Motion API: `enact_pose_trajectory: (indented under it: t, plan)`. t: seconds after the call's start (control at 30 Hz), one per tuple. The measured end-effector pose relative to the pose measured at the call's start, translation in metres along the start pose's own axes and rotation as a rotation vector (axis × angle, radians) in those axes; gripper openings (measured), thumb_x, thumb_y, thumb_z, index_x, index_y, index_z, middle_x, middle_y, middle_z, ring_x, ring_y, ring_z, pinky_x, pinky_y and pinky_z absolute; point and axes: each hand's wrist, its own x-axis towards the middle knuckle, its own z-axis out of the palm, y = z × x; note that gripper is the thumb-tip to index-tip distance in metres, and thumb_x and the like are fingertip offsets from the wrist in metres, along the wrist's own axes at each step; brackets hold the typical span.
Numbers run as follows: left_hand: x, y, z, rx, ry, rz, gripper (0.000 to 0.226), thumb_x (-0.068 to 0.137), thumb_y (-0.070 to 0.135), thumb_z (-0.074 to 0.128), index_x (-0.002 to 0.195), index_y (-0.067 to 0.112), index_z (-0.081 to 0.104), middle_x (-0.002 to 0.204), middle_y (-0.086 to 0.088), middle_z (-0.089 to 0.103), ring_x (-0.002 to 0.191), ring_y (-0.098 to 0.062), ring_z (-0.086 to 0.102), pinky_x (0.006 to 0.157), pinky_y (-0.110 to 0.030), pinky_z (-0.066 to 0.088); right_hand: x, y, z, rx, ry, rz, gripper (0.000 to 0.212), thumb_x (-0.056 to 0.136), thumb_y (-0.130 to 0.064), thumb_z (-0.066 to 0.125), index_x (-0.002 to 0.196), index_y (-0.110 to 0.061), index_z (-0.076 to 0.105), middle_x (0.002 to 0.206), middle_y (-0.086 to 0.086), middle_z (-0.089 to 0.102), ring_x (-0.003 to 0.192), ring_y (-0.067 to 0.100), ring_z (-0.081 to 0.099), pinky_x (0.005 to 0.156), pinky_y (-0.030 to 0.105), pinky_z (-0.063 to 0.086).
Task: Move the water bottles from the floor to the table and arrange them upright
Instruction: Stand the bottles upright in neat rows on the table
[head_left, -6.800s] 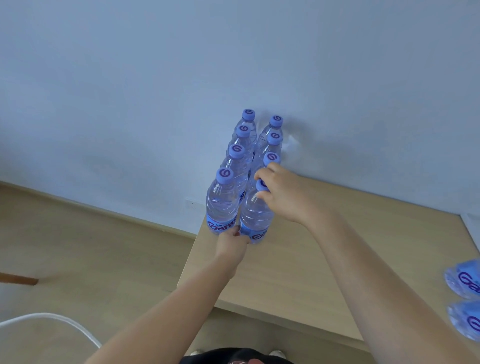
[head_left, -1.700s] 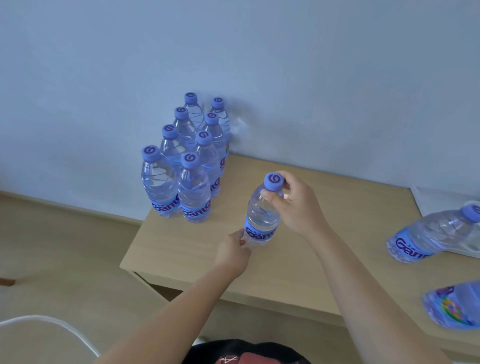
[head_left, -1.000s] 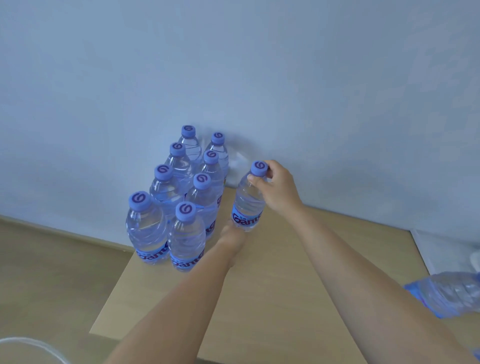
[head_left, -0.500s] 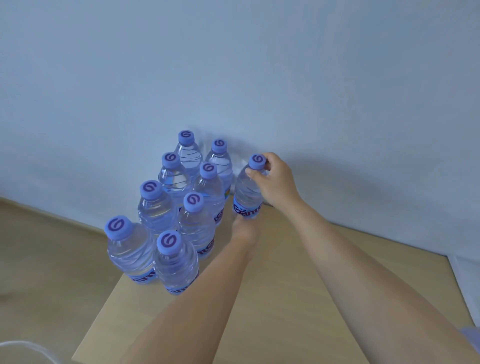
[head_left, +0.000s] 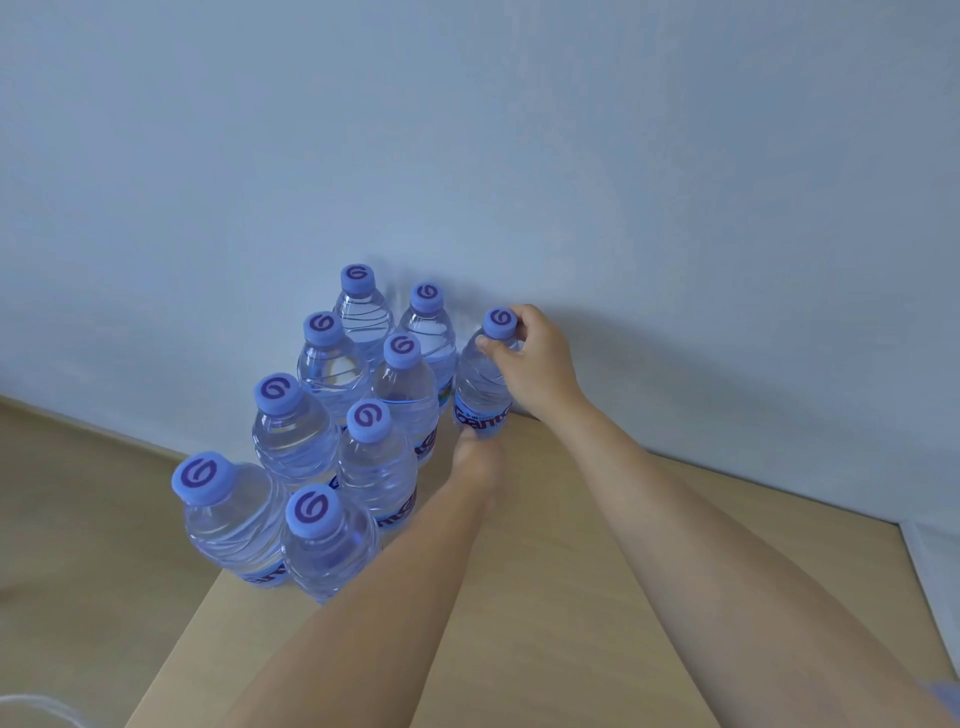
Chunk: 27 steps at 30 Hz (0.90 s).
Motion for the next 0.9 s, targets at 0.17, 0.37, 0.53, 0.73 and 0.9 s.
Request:
enact_pose_trajectory:
  t: [0.17,0.37,0.53,0.73,0.9]
  plan:
    - [0.008,-0.008,-0.003,-0.035,-0.015,0.058,0.041,0.092,0.002,0.039,0.131,0.01,0.047,0.08,0.014,0.05,0.069,0.001,0.048,0.059,-0.014,0.043,0.003,0.001,-0.001,0.012,0.017,0.009,0.019,0.08,-0.022,0.068,0.092,-0.018,0.053,0.086,-0.01,0.057,0.081,0.011,0.053,0.067,0.019,0.037]
    - [0.011,-0.017,-0.006,-0.018,-0.064,0.078,0.069,0.086,-0.012,0.028,0.148,0.018,0.019,0.081,0.011,0.049,0.057,0.002,0.049,0.039,-0.003,0.036,0.002,0.002,0.001,0.02,0.017,0.0,0.018,0.081,-0.021,0.067,0.09,-0.019,0.052,0.088,-0.007,0.056,0.079,0.012,0.052,0.074,0.028,0.042]
    - [0.01,-0.021,-0.008,-0.028,-0.055,0.053,0.07,0.088,-0.007,0.028,0.148,0.026,0.015,0.121,0.003,0.049,0.064,-0.004,0.042,0.042,-0.007,0.04,0.003,0.002,0.001,0.018,0.004,-0.029,0.022,0.084,-0.017,0.065,0.101,-0.009,0.055,0.102,0.004,0.051,0.083,0.009,0.046,0.072,0.015,0.035]
    - [0.012,-0.017,-0.012,-0.072,-0.026,0.025,0.068,0.088,-0.007,0.03,0.148,0.023,0.018,0.119,-0.006,0.056,0.062,-0.008,0.042,0.052,-0.018,0.037,0.006,0.001,0.005,0.01,0.0,-0.026,0.022,0.084,-0.018,0.065,0.101,-0.009,0.055,0.1,0.002,0.051,0.083,0.01,0.047,0.068,0.014,0.032]
    - [0.01,-0.018,-0.01,-0.081,-0.033,0.038,0.069,0.088,-0.007,0.03,0.148,0.024,0.015,0.128,0.001,0.047,0.068,-0.005,0.044,0.058,-0.018,0.039,0.007,0.002,0.004,0.003,-0.007,-0.036,0.023,0.084,-0.018,0.065,0.103,-0.009,0.055,0.1,0.0,0.049,0.082,0.008,0.045,0.064,0.003,0.035]
